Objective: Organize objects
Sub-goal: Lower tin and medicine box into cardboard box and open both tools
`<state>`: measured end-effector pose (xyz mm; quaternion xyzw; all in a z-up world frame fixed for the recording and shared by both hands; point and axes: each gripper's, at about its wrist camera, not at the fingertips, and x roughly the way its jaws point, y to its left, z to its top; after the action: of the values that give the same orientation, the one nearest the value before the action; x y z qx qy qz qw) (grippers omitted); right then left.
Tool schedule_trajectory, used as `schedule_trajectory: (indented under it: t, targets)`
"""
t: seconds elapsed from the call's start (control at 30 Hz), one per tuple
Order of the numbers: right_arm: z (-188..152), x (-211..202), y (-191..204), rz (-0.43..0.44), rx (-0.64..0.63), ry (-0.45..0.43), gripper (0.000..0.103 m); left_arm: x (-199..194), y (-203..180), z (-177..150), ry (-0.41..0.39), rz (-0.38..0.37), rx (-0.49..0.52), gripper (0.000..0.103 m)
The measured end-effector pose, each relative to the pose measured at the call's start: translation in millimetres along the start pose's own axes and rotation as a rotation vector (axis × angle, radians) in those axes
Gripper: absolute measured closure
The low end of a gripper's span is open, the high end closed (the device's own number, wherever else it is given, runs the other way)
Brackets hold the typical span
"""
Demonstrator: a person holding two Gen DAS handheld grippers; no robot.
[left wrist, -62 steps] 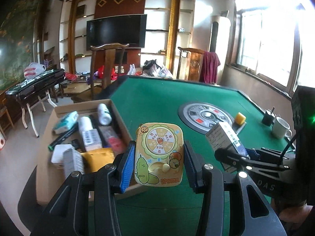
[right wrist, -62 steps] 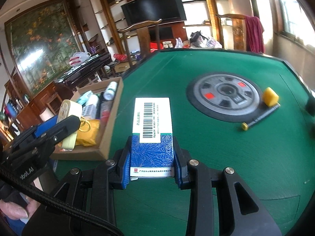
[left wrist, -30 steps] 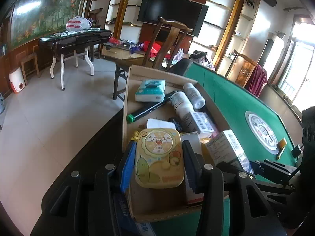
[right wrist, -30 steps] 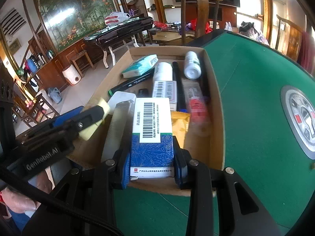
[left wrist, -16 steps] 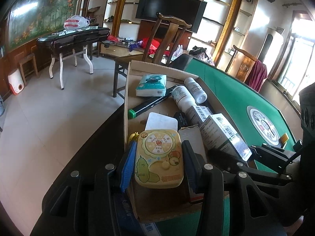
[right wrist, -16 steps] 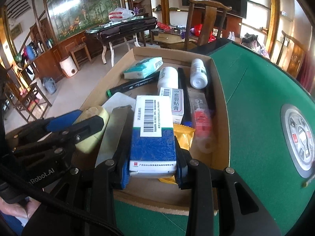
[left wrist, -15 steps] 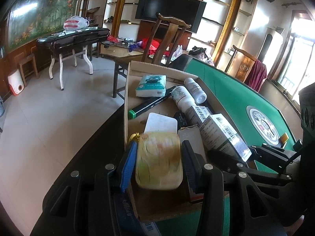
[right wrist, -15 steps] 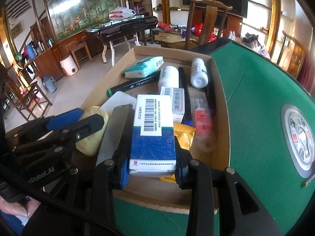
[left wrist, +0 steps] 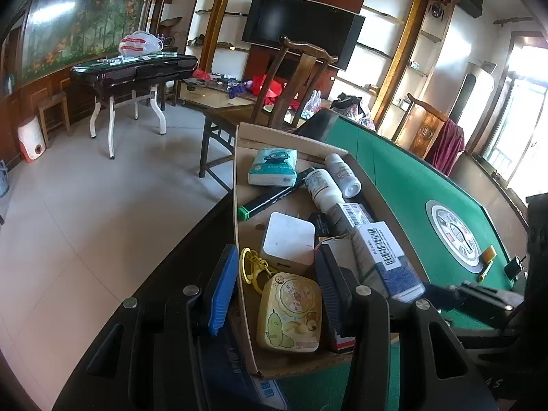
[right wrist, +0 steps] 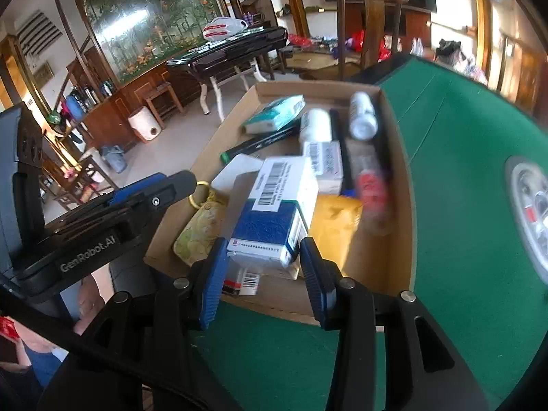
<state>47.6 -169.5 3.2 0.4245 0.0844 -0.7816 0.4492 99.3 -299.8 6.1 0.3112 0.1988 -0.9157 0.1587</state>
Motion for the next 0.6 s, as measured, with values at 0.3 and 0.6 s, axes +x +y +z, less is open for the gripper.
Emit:
schedule_trajectory:
  t: [0.3,0.6]
  targets:
    - [3,12,-9,0.100,0.071,-0.015,0.058,-2,-5,0,0.004,0.001,0.019,0.062]
    - [-2,-22,-32,0.121,0.135,-0.066,0.058,-4,-13,2,0.000,0.008,0.029,0.062]
